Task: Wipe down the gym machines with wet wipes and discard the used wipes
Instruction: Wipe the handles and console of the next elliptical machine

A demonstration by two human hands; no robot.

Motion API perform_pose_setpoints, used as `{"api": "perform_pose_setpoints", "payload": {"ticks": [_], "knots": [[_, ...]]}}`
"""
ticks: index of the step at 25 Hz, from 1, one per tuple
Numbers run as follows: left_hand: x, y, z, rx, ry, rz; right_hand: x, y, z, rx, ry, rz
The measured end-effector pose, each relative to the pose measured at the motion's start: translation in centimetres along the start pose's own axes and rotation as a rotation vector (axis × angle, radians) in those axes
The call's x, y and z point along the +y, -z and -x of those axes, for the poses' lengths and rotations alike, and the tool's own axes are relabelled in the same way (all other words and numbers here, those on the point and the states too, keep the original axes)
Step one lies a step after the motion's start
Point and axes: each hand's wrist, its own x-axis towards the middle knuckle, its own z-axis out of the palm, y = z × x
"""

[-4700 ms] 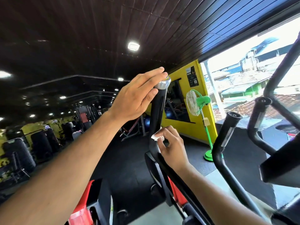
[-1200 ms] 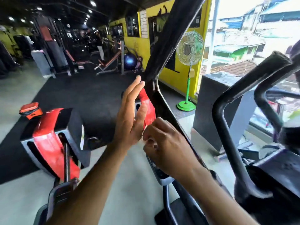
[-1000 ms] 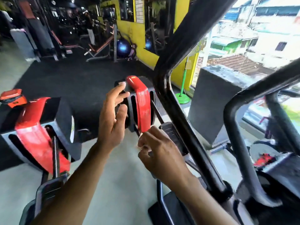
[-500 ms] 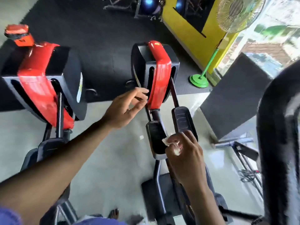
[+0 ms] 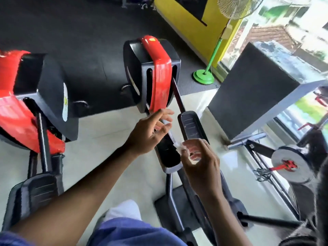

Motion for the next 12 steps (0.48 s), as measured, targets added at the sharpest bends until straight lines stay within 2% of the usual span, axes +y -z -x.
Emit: {"api": "perform_pose_setpoints", "payload": {"ticks": [8, 12], "knots": [[-7.1, 2.2, -10.7, -0.346, -0.058, 0.056, 2.0, -3.1, -8.8, 0.213, -0.182, 0.047], [-9.6, 1.6, -18.0, -0.528, -0.175, 0.093, 1.2, -3.6, -12.0, 0.363, -0.237, 0.133]]}}
